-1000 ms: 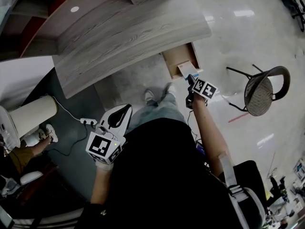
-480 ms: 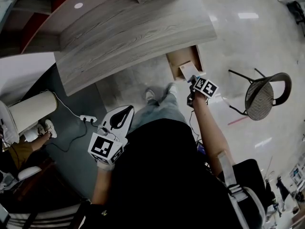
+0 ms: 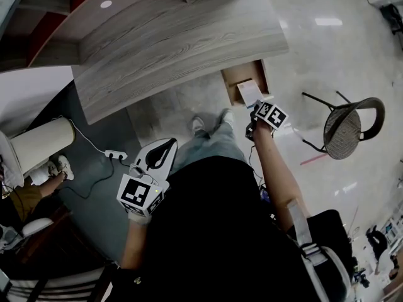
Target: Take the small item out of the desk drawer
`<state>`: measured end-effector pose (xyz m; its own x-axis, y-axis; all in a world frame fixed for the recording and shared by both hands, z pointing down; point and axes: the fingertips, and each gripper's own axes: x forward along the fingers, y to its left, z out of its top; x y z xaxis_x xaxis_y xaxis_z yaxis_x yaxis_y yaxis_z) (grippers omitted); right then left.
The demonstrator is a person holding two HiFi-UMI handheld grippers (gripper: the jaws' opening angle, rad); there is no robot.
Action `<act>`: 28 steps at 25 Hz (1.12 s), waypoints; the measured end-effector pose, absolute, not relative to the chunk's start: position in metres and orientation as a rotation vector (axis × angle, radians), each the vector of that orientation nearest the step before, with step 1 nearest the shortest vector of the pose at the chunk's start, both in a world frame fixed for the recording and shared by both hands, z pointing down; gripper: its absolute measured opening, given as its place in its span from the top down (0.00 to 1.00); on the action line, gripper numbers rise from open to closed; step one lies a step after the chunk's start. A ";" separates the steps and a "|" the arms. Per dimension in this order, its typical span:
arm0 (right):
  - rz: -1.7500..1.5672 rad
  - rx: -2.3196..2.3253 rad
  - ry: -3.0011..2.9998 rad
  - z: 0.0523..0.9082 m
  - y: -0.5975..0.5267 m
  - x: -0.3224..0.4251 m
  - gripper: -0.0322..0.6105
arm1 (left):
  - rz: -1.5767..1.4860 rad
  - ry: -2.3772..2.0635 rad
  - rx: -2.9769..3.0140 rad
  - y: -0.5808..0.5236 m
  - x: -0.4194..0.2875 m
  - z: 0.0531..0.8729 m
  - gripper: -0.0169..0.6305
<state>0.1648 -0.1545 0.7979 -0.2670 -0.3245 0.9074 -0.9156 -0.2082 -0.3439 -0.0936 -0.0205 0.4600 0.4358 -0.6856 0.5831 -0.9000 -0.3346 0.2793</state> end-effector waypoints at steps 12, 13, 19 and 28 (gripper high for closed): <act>1.630 1.457 -1.490 0.817 -0.149 0.154 0.60 | 0.497 -1.328 2.098 -0.015 -0.096 0.465 0.96; 1.642 1.459 -1.475 0.820 -0.148 0.154 0.60 | 0.499 -1.328 2.097 -0.014 -0.096 0.465 0.96; 1.687 1.467 -1.448 0.828 -0.151 0.150 0.65 | 0.501 -1.331 2.094 -0.014 -0.096 0.466 0.96; 1.607 1.476 -1.474 0.813 -0.159 0.149 0.76 | 0.494 -1.333 2.103 -0.014 -0.095 0.465 0.96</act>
